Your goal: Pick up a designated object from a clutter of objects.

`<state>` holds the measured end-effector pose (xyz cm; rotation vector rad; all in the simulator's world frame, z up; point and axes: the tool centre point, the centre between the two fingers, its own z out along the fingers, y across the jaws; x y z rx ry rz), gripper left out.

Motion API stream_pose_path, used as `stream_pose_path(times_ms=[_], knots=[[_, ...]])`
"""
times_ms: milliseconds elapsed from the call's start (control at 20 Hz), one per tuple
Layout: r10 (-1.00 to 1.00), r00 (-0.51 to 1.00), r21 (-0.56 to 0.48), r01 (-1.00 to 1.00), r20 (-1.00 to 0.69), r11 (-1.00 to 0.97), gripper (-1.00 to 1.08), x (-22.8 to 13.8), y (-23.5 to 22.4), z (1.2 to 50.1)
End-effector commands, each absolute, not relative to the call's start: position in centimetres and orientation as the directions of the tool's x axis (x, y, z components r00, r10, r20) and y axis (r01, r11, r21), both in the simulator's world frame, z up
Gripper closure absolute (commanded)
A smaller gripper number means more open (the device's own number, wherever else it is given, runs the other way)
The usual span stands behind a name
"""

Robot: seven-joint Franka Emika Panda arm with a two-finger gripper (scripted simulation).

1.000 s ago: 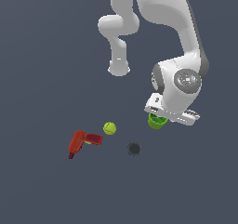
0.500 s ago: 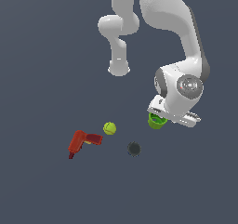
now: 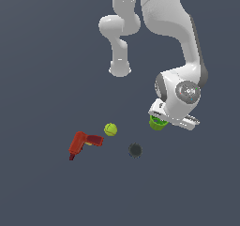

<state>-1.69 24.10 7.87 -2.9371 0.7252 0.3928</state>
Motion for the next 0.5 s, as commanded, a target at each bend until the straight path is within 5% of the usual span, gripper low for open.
stream_pose_path(times_ms=[0, 50, 100, 450], knots=[[-0.446, 0.854, -0.027, -0.469, -0.268, -0.883, -0.2, -1.81, 24.2, 7.41], [-0.446, 0.854, -0.027, -0.469, -0.268, -0.883, -0.2, -1.82, 24.2, 7.38], [-0.446, 0.854, -0.027, -0.469, -0.268, -0.883, 1.08, -1.82, 24.2, 7.38], [-0.446, 0.854, -0.027, -0.469, -0.268, -0.883, 1.08, -1.82, 24.2, 7.38]])
